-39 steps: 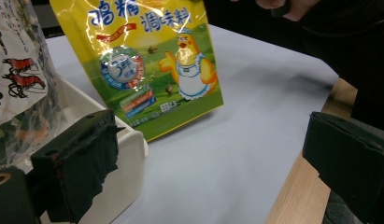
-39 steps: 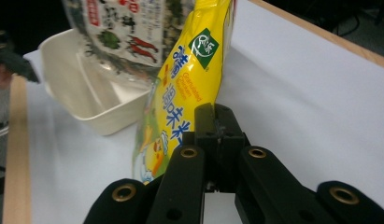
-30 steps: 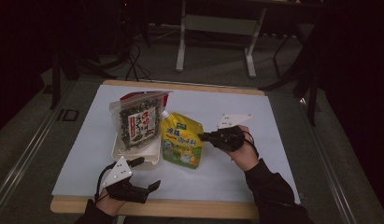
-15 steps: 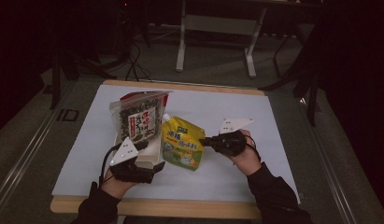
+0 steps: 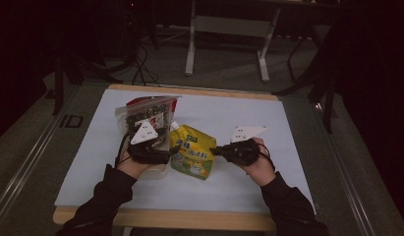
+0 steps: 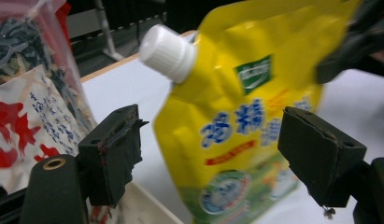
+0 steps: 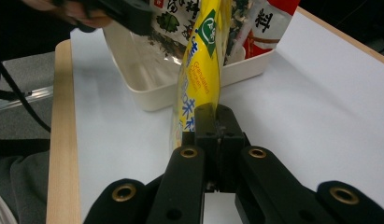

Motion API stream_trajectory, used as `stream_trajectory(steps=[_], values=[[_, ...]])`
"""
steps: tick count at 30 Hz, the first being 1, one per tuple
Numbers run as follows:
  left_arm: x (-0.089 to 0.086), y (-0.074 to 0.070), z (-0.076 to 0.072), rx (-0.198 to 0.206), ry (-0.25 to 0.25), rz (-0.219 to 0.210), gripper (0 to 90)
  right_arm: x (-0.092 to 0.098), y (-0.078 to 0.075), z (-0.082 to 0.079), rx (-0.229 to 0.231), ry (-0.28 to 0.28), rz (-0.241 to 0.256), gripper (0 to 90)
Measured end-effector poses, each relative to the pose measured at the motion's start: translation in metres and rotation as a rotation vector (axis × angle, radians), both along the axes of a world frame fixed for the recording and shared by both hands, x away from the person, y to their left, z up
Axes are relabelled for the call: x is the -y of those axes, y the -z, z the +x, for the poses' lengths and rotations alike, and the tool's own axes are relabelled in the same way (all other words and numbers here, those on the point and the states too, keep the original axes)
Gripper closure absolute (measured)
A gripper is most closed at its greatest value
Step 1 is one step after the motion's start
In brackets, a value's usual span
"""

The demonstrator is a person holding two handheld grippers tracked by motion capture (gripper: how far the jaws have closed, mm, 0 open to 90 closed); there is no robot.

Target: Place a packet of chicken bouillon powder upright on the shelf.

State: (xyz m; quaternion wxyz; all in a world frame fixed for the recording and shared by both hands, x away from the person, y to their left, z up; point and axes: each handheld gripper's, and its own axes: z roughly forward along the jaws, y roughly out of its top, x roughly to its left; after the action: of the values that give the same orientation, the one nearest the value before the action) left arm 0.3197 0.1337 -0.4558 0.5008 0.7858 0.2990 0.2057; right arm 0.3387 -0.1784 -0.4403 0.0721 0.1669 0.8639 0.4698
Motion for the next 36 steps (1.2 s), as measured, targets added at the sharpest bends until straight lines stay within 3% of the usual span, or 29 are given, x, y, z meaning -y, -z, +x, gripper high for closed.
stream_trajectory(steps=[4, 5, 6, 10, 12, 13, 14, 16, 20, 26, 28, 36], values=[[0.0, 0.003, 0.01, -0.027, -0.001, -0.003, 23.0, 0.0, 0.0, -0.001, 0.001, -0.004, -0.002, 90.0], [-0.001, 0.005, 0.016, -0.058, 0.007, -0.009, 25.2, 0.0, 0.0, -0.001, -0.001, -0.007, -0.001, 90.0], [-0.002, 0.006, 0.018, -0.062, 0.017, -0.011, 26.5, 0.0, 0.0, -0.001, -0.001, -0.007, -0.001, 90.0], [-0.004, 0.007, 0.02, -0.074, 0.052, -0.021, 39.4, 0.0, 0.0, 0.0, -0.002, -0.008, 0.001, 90.0], [-0.004, 0.007, 0.021, -0.081, 0.09, -0.001, 46.7, 0.0, 0.0, 0.0, -0.003, -0.009, 0.001, 90.0], [-0.004, 0.007, 0.02, -0.079, 0.095, 0.004, 47.8, 0.0, 0.0, 0.0, -0.004, -0.009, 0.0, 90.0], [-0.003, 0.008, 0.019, -0.072, 0.097, 0.006, 54.8, 0.0, 0.0, 0.0, -0.003, -0.007, 0.002, 90.0], [-0.004, 0.007, 0.018, -0.065, 0.092, 0.014, 57.2, 0.0, 0.0, 0.0, -0.003, -0.006, 0.0, 90.0], [-0.009, 0.007, 0.014, -0.057, 0.093, 0.006, 73.1, 0.004, 0.002, 0.002, -0.02, 0.002, 0.01, 90.0], [-0.01, 0.007, 0.008, -0.035, 0.103, 0.013, 85.3, 0.004, 0.005, 0.006, -0.03, 0.013, 0.013, 86.6], [-0.009, 0.007, 0.006, -0.025, 0.108, 0.02, 87.9, 0.003, 0.006, 0.008, -0.044, 0.006, 0.015, 81.2], [-0.014, 0.008, -0.003, -0.023, 0.125, 0.012, 90.0, -0.003, 0.01, 0.017, -0.067, 0.003, 0.031, 76.1]])
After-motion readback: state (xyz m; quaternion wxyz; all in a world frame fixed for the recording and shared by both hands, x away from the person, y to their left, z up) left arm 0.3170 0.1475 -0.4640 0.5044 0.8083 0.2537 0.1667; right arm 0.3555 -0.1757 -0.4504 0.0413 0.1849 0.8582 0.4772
